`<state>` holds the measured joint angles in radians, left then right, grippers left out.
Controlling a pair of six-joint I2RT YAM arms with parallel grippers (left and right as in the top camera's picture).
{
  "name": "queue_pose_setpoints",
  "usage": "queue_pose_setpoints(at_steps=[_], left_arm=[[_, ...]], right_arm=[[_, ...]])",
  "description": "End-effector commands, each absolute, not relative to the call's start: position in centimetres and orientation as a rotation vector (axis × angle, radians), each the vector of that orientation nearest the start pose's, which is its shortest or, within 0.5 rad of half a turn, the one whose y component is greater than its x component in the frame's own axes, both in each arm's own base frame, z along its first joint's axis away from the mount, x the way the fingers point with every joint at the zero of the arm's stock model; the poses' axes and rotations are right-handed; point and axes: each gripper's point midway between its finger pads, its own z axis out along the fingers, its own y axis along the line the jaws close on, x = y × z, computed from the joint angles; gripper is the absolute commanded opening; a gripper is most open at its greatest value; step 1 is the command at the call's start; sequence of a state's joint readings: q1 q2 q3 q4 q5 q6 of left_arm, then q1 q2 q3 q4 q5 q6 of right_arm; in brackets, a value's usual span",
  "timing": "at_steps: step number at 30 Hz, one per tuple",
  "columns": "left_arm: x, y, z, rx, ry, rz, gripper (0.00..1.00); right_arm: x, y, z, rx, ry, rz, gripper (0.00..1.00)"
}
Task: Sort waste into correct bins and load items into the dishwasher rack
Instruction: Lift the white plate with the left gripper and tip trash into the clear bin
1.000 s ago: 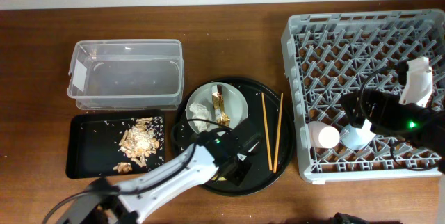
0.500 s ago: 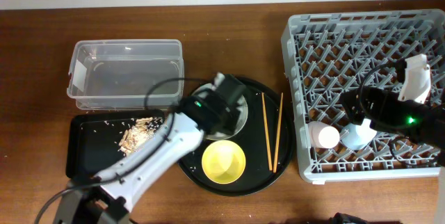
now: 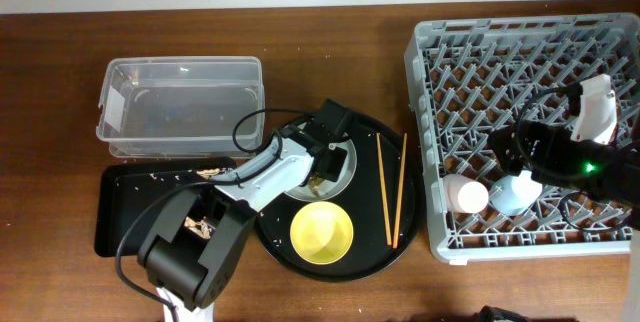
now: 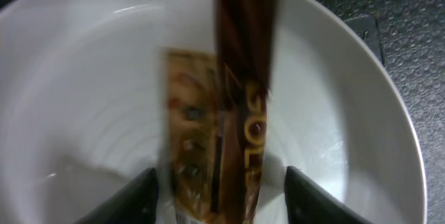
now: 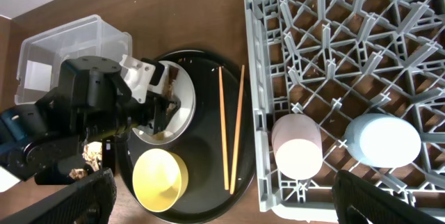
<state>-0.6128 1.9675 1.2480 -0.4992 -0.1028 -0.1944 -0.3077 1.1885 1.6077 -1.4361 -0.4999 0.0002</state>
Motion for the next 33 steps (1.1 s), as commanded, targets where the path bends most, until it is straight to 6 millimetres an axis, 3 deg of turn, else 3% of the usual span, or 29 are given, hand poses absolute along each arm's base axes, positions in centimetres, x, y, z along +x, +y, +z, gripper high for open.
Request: queue_pose_setpoints(at_steps=[1, 2, 7, 10, 13, 16, 18, 19, 20, 21, 23, 25, 27, 31, 33], left_arm=[[36.3, -24.1, 1.4, 0.572, 2.732, -0.108, 0.13], [36.4, -24.6, 2.4, 0.577, 2.735, -0.136, 0.02], [38.5, -25.3, 10.0, 0.552, 2.679, -0.12, 0.01], [41.5, -21.6, 15.6, 0.43, 2.599, 0.109, 0.0], [45.1, -14.6, 17.8, 0.216, 2.524, 0.343, 0.0], [47.2, -10.1, 16.9, 0.071, 2.553, 0.311, 0.01], [47.9, -8.1, 15.7, 0.006, 2.597, 0.24, 0.0], [48.3, -7.6, 14.9, -0.016, 2.62, 0.169, 0.21], [48.5, -7.7, 14.6, -0.022, 2.631, 0.108, 0.72], [48.6, -7.8, 14.5, -0.025, 2.639, 0.042, 0.99], [48.4, -9.7, 16.3, 0.076, 2.63, -0.181, 0.99], [46.9, -12.2, 17.8, 0.164, 2.633, -0.335, 0.89], [45.0, -14.0, 17.7, 0.217, 2.682, -0.383, 0.8], [40.7, -16.7, 13.5, 0.359, 2.831, -0.228, 0.69], [38.6, -16.8, 10.5, 0.338, 2.889, -0.033, 0.67]], right_arm=[[25.3, 1.0, 32.6, 0.184, 2.463, 0.536, 0.98], [25.3, 1.0, 32.6, 0.184, 2.463, 0.536, 0.98], [25.3, 1.0, 32.5, 0.184, 2.464, 0.537, 0.98], [25.3, 1.0, 32.5, 0.184, 2.464, 0.537, 0.98], [25.2, 1.0, 32.5, 0.185, 2.465, 0.538, 0.98], [25.2, 1.1, 32.5, 0.187, 2.468, 0.539, 0.98], [25.1, 1.1, 32.5, 0.188, 2.47, 0.54, 0.98], [25.1, 1.1, 32.5, 0.188, 2.47, 0.54, 0.98], [25.1, 1.1, 32.5, 0.188, 2.47, 0.54, 0.98], [25.1, 1.1, 32.5, 0.188, 2.471, 0.54, 0.98], [25.1, 1.1, 32.4, 0.188, 2.473, 0.541, 0.98], [25.1, 1.1, 32.4, 0.189, 2.473, 0.541, 0.98], [25.1, 1.1, 32.4, 0.188, 2.473, 0.541, 0.98], [25.1, 1.1, 32.4, 0.188, 2.473, 0.541, 0.98], [25.1, 1.1, 32.4, 0.189, 2.473, 0.541, 0.98]])
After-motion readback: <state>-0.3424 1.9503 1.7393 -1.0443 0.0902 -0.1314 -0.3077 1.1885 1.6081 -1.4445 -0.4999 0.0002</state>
